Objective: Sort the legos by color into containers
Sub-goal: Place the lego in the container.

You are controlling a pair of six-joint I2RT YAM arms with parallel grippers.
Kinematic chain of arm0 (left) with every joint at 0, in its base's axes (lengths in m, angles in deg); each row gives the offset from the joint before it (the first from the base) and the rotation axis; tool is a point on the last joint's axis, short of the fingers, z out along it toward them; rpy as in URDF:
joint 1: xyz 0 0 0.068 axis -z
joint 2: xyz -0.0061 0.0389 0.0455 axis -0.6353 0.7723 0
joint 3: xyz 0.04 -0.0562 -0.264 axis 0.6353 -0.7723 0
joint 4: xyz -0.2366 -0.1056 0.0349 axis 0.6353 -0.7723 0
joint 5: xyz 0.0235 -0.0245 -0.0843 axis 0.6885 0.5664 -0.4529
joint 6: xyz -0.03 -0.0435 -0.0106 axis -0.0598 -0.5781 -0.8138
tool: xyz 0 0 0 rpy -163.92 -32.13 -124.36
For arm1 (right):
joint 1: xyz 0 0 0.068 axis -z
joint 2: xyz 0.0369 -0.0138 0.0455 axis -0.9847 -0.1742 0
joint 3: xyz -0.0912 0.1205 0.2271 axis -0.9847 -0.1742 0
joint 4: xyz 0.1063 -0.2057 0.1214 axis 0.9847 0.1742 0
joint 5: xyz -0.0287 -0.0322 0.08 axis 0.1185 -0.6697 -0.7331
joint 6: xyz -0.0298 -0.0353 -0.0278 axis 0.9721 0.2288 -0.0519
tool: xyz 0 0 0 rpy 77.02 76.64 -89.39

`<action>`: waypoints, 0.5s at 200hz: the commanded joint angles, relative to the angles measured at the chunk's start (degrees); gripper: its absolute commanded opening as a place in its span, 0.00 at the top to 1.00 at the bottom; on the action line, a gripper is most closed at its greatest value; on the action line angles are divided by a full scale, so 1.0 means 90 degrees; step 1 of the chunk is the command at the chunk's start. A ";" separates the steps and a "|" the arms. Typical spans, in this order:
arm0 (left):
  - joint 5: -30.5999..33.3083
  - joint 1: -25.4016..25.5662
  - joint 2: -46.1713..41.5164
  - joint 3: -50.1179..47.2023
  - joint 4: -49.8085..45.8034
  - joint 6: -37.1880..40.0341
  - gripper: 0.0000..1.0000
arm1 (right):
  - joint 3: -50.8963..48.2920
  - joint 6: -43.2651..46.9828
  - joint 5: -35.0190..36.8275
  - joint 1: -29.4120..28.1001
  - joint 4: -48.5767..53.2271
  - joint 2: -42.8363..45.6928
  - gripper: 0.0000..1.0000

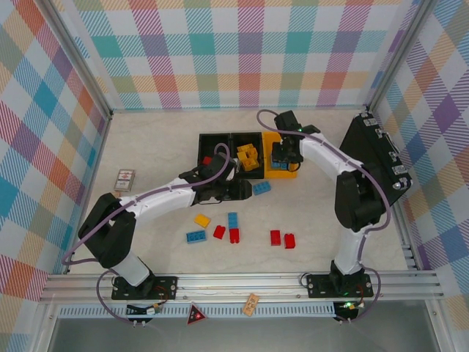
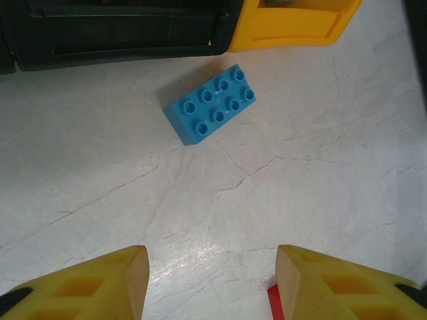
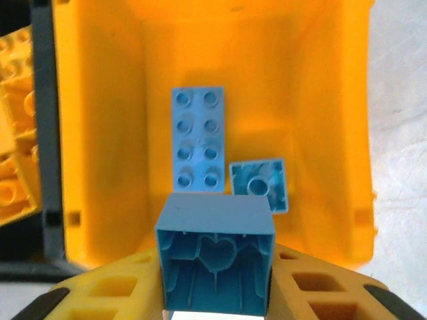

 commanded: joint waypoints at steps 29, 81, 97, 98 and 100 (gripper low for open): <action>0.0162 0.0043 -0.0206 -0.0091 0.0071 -0.0090 0.47 | 0.1009 0.0230 0.0958 0.0039 0.0715 -0.0743 0.61; 0.0116 0.0047 -0.0161 -0.0112 0.0215 -0.0115 0.47 | 0.1429 0.0263 0.1219 0.0038 0.0820 -0.1147 0.53; 0.0101 0.0045 -0.0148 -0.0104 0.0215 -0.0128 0.47 | 0.1562 0.0227 0.1197 0.0039 0.0910 -0.1194 0.53; 0.0107 0.0047 -0.0148 -0.0104 0.0215 -0.0125 0.47 | 0.1570 0.0226 0.1191 0.0039 0.0913 -0.1194 0.53; 0.0109 0.0050 -0.0155 -0.0104 0.0215 -0.0128 0.47 | 0.1567 0.0220 0.1182 0.0039 0.0915 -0.1191 0.52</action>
